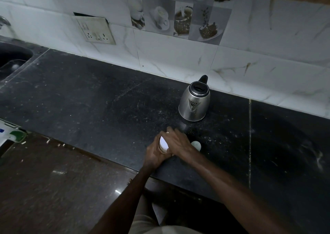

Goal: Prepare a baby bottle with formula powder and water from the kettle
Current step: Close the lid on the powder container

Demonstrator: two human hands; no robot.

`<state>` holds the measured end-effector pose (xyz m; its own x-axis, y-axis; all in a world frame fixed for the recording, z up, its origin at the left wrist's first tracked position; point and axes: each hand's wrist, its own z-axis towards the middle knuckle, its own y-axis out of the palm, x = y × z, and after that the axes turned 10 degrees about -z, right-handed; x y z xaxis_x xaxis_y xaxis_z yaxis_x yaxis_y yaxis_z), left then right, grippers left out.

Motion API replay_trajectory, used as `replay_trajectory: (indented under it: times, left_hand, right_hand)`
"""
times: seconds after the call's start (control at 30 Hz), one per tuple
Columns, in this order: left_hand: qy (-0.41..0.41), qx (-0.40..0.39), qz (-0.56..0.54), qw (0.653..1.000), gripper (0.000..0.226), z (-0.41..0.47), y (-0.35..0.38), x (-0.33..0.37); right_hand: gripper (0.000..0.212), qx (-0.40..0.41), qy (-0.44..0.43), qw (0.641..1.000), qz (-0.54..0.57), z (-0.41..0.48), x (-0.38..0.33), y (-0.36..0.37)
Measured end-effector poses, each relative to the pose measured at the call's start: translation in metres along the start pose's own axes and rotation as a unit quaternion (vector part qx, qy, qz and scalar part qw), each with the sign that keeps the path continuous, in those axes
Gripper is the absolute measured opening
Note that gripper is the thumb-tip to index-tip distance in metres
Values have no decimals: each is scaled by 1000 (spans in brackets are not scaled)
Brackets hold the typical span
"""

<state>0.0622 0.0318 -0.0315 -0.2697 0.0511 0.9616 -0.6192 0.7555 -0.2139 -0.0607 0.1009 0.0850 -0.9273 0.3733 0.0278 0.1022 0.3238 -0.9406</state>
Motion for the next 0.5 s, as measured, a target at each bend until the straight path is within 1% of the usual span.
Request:
replay_trajectory:
  times: [0.13, 0.2, 0.27, 0.37, 0.5]
  left_hand:
    - [-7, 0, -2, 1000, 86, 1, 0, 0]
    - [-13, 0, -3, 1000, 85, 1, 0, -3]
    - [-19, 7, -15, 1000, 85, 1, 1, -5]
    - [-24, 12, -25, 999, 92, 2, 1, -6]
    - [-25, 6, 1, 1000, 110, 3, 1, -2]
  right_hand:
    - [80, -3, -67, 998, 4, 2, 9, 5]
    - [87, 7, -85, 996, -2, 4, 11, 9]
    - [83, 20, -98, 995, 0, 4, 12, 10]
    - [74, 38, -115, 993, 15, 4, 13, 7]
    - [74, 30, -83, 996, 0, 6, 14, 2]
